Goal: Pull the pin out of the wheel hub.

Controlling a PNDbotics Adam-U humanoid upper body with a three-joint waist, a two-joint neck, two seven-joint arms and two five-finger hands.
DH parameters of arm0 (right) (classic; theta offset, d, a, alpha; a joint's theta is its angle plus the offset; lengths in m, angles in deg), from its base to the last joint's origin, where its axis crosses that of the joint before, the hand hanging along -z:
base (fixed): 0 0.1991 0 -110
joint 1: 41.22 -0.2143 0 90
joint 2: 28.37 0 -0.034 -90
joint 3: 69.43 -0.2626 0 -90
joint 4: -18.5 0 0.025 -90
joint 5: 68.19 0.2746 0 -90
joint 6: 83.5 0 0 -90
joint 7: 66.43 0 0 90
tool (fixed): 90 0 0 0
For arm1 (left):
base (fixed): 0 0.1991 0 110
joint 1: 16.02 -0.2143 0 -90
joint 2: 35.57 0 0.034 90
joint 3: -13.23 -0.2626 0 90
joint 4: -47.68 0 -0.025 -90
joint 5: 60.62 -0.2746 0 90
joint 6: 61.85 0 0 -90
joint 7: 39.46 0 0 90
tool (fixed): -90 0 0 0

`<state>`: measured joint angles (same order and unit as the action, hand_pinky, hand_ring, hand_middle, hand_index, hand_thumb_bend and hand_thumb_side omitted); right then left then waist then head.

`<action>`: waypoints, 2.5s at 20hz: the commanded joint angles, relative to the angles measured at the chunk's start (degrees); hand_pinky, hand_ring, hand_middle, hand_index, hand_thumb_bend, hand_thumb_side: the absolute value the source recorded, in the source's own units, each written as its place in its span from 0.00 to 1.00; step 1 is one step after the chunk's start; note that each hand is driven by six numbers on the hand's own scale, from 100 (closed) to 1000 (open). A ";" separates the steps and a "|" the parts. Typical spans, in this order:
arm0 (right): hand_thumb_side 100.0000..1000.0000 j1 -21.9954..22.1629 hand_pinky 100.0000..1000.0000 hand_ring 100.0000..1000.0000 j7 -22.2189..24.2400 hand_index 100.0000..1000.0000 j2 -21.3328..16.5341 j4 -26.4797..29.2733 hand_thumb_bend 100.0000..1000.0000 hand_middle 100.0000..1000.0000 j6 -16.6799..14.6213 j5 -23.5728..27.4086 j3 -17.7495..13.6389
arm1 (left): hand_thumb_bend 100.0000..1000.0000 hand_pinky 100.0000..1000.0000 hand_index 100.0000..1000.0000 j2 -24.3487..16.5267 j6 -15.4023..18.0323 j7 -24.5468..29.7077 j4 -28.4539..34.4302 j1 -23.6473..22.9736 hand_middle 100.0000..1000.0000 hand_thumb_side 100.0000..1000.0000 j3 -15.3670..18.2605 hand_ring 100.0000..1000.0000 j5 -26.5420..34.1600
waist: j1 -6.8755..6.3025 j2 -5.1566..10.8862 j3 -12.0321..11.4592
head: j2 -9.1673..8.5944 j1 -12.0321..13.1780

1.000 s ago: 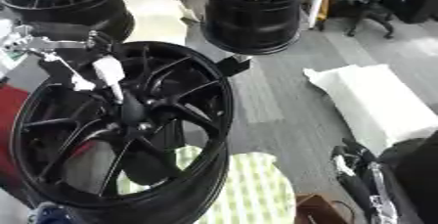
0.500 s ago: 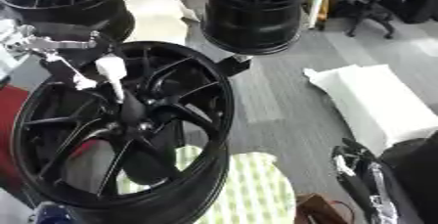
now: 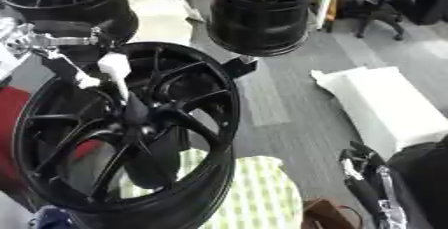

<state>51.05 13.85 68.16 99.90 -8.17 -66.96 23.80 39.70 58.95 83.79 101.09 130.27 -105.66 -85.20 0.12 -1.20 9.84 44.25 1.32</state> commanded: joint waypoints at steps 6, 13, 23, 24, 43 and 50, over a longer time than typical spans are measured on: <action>0.40 -0.29 0.64 0.59 -0.08 0.80 -1.05 0.45 0.06 0.62 0.06 0.55 -0.11 | 0.00 0.65 0.51 -1.69 12.82 18.72 5.55 3.07 0.29 0.13 2.96 0.43 7.50 | 0.13 0.60 -0.13 | -0.14 -0.25; 0.40 -0.12 0.64 0.59 -0.31 0.80 -1.17 0.32 0.06 0.62 0.11 0.55 -0.37 | 0.00 0.66 0.52 -7.68 7.72 18.72 11.96 1.95 0.28 0.15 9.73 0.43 12.42 | 0.10 0.69 -0.67 | -0.14 -0.51; 0.40 -0.31 0.64 0.58 -0.83 0.80 -1.41 0.49 0.06 0.62 0.28 0.71 -0.91 | 0.00 0.65 0.58 -22.80 -2.54 17.67 20.49 -15.10 0.31 0.14 29.08 0.47 21.93 | 0.47 -0.10 -3.70 | -0.14 -0.76; 0.40 -0.38 0.64 0.58 -0.86 0.80 -1.41 0.52 0.06 0.62 0.32 0.73 -0.93 | 0.00 0.65 0.59 -23.26 -3.55 17.07 20.25 -17.26 0.33 0.14 30.80 0.48 22.18 | 0.55 -0.23 -4.03 | -0.14 -0.72; 0.40 -1.47 0.64 0.58 -0.77 0.80 -0.80 0.91 0.05 0.61 0.70 1.50 -0.95 | 0.25 0.76 0.94 1.08 -23.61 -14.81 19.51 -45.23 0.77 0.70 49.37 0.78 1.89 | 1.90 -2.40 -4.73 | -0.14 -1.50; 0.40 -1.55 0.64 0.59 -0.70 0.80 -0.24 1.07 0.05 0.61 0.61 1.90 -0.83 | 0.03 0.66 0.85 18.27 -32.60 -18.21 34.14 -50.01 0.67 0.55 54.01 0.71 5.70 | 2.15 -3.02 -5.02 | -0.14 -1.81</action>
<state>49.85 13.13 68.40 99.89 -7.47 -65.36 23.37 56.61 27.78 65.83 131.90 79.99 -52.97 -80.08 2.33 -4.55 4.82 44.25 -0.20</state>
